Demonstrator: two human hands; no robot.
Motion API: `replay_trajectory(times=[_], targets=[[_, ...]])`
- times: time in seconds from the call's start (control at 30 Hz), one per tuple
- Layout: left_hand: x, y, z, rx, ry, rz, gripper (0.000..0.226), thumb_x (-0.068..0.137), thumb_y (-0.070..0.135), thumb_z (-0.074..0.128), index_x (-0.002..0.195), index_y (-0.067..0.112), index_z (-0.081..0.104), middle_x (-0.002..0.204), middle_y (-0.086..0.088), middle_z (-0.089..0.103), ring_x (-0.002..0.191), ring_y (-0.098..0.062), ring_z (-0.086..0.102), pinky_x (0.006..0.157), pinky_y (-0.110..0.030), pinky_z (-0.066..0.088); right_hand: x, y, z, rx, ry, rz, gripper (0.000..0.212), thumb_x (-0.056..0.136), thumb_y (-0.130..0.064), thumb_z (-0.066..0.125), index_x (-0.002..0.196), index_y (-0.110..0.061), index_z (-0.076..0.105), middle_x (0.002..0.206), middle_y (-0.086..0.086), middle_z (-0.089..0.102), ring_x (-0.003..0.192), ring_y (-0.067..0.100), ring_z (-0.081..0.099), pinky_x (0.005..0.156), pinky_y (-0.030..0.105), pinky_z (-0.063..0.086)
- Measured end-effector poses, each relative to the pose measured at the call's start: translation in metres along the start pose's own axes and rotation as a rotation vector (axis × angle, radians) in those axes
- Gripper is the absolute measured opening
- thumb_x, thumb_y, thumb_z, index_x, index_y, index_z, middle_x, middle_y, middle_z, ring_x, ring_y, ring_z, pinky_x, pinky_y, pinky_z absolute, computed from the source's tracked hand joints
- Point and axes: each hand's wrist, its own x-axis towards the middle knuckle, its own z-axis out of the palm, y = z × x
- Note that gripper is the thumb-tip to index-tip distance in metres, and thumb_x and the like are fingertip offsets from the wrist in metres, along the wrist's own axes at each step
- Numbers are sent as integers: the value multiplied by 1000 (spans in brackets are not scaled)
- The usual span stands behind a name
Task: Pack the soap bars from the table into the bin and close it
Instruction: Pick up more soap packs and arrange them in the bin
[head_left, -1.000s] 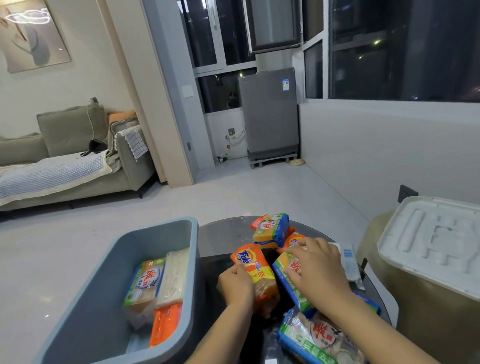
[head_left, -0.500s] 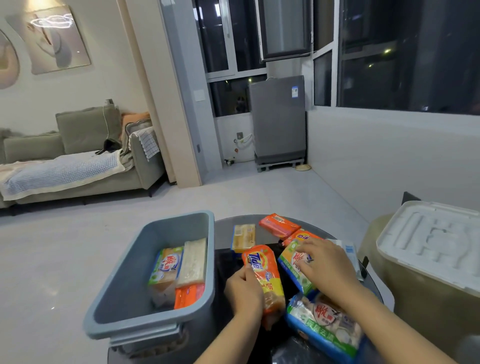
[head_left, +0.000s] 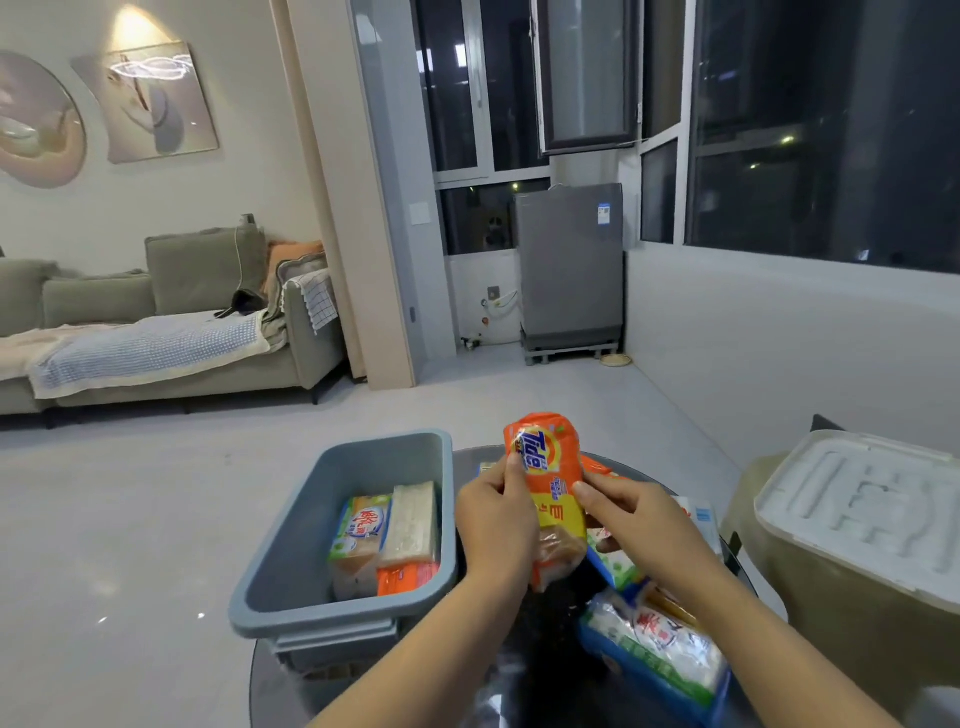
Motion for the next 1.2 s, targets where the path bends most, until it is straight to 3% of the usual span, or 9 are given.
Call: replay_trajectory(times=[0.1,0.3,0.53,0.63,0.8,0.87,0.97,1.1,1.2], targets=[[2,19,-16,-27,-9,50,35,96,32,50,66,27,67,73,1,74,74,-19,73,65,-32,59,-2,-18,10,124,9,-10,15,85,-43,57,86,-58,57,91,-20,72,83,0,67,54,16,53],[11,34,-57,-27,14,61,25,94,34,52,77,29,69,83,-2,75,77,-19,73,74,-40,61,3,-43,42,263,-61,-59,10,77,-47,59,86,-51,60,85,-24,73,79,1,70,57,15,54],[37,43,-117,34,62,40,25,94,34,53,81,24,72,74,1,75,70,-18,73,69,-35,61,21,-65,97,342,-167,-36,22,76,-45,64,98,-40,64,88,-19,74,83,1,70,63,18,57],[52,42,-140,133,53,-15,25,94,33,53,88,18,73,79,-3,74,70,-17,71,63,-29,58,33,-72,118,284,-209,25,5,83,-36,64,84,-34,68,80,-12,76,75,4,71,58,22,58],[68,25,-167,395,12,-90,31,92,34,56,76,13,73,70,-3,71,49,-4,60,38,-11,41,44,-70,143,201,-317,204,18,84,-27,66,86,-10,73,78,7,75,61,15,71,48,24,54],[73,17,-175,494,-18,-97,35,90,34,60,67,11,74,72,-11,73,46,-6,58,43,-15,46,47,-69,148,134,-359,250,20,85,-27,65,91,-8,71,79,11,74,61,20,71,49,25,55],[80,11,-180,558,-77,-152,33,87,37,63,71,10,75,79,-13,76,72,-22,72,72,-33,60,54,-69,151,-1,-422,262,15,85,-30,64,85,-15,67,76,8,73,56,17,70,48,22,54],[84,8,-186,795,-138,-147,36,82,43,66,82,9,77,79,-8,73,58,-12,63,46,-15,48,61,-74,156,-86,-544,357,31,85,-31,64,103,-5,63,85,15,74,63,21,73,53,24,59],[85,6,-189,946,-212,-171,41,78,46,69,95,10,76,94,-8,75,73,-15,68,58,-20,51,66,-75,164,-125,-607,416,40,85,-27,65,113,0,57,85,13,71,57,17,70,49,21,56]])
